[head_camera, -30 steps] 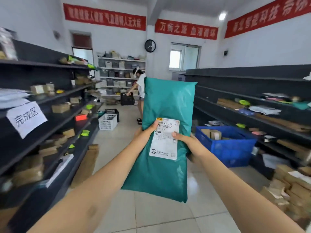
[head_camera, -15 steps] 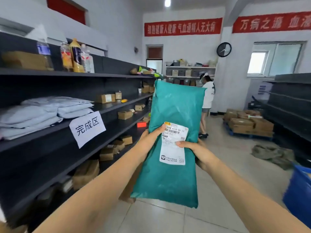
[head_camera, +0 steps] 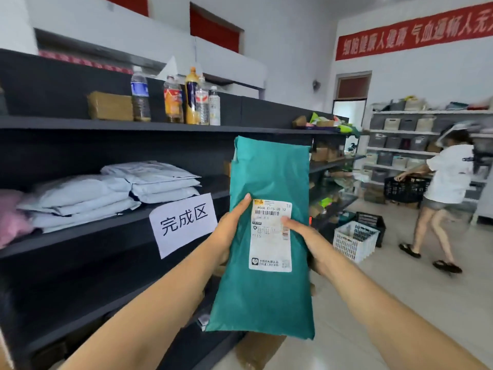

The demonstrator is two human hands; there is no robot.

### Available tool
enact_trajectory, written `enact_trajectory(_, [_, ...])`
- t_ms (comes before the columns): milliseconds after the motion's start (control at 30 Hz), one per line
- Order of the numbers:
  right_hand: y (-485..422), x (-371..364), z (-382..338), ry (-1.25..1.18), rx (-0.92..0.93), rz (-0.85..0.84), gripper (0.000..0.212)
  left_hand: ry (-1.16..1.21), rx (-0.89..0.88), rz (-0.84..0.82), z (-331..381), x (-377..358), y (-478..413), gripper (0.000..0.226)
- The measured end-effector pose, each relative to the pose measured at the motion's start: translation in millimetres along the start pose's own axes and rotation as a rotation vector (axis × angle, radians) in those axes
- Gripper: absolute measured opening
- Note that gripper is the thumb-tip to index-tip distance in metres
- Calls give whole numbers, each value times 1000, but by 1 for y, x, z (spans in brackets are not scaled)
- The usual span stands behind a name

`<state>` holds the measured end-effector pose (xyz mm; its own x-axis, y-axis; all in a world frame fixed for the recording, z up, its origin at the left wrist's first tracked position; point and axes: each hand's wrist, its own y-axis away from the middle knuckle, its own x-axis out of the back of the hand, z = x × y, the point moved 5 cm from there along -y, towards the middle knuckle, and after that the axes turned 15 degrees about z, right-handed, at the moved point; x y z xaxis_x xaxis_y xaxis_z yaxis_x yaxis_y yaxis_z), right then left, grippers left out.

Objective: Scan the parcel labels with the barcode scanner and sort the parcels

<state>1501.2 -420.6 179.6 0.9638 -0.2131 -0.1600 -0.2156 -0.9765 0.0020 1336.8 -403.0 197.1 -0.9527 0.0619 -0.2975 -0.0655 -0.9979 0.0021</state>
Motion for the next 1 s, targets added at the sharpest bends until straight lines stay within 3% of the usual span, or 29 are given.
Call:
enact_trajectory(67, [-45, -21, 10, -37, -32, -25, 49, 21, 0, 40, -1, 13, -42, 51])
enact_trajectory(167, [-117, -54, 23, -89, -70, -64, 57, 22, -9, 109, 0, 29, -109, 51])
enact_trajectory(300, [-219, -92, 21, -116, -122, -74, 36, -11, 1, 196, 13, 49, -209, 54])
enact_trajectory(567, [-417, -155, 15, -100, -119, -89, 29, -105, -1, 290, 30, 74, -372, 44])
enact_trajectory(800, [-562, -237, 21, 15, -167, -279, 30, -214, -9, 653, 55, 122, -497, 49])
enact_trajectory(1000, [-638, -317, 19, 150, -176, -441, 36, -283, 26, 899, 87, 168, -560, 40])
